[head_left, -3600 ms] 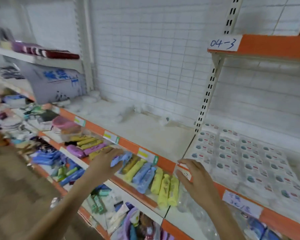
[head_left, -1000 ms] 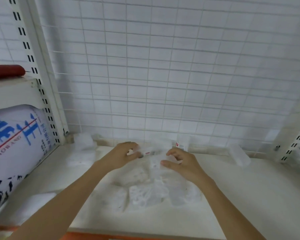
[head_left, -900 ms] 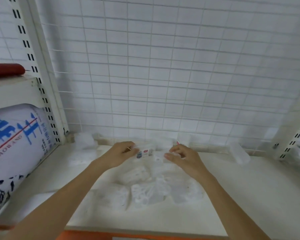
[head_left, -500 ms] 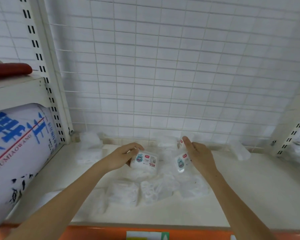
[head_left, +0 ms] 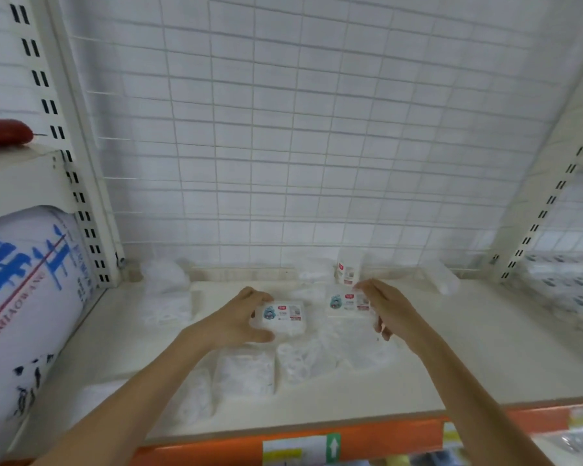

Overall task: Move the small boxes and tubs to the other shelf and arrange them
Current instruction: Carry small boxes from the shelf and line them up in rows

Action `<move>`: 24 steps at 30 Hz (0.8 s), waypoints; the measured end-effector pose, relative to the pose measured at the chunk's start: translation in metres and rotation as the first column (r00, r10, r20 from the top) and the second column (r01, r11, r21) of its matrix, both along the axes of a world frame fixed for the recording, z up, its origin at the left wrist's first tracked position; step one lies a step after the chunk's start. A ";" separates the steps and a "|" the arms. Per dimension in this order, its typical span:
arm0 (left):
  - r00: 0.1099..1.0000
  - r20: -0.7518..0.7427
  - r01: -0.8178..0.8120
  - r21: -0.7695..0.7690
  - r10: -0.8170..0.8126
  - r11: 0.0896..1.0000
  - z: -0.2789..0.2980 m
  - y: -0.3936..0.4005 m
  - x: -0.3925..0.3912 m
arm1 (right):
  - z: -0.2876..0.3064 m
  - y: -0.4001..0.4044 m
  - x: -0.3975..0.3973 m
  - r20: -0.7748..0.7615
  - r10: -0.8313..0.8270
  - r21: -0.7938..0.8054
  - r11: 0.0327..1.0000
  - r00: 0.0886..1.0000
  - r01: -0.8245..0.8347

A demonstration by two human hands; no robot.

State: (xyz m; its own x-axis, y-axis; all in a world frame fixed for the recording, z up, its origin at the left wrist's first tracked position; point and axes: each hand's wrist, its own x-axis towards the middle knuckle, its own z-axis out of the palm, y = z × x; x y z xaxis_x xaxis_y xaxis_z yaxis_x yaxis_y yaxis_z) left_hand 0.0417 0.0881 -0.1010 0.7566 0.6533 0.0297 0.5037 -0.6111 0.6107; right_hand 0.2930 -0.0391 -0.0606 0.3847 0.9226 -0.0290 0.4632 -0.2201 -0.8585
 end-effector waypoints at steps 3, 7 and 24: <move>1.000 -0.003 0.000 0.020 0.000 1.000 -0.002 0.001 0.000 | -0.001 -0.005 0.005 0.041 0.055 -0.063 0.997 0.998 -0.052; 1.000 0.024 -0.013 0.025 0.012 1.000 -0.005 0.002 -0.002 | -0.007 -0.011 0.007 0.002 0.144 -0.135 0.981 0.990 -0.142; 0.894 0.420 0.042 0.264 -0.154 0.964 0.034 -0.094 0.083 | 0.006 -0.178 0.086 0.481 -0.252 0.342 0.936 0.840 0.085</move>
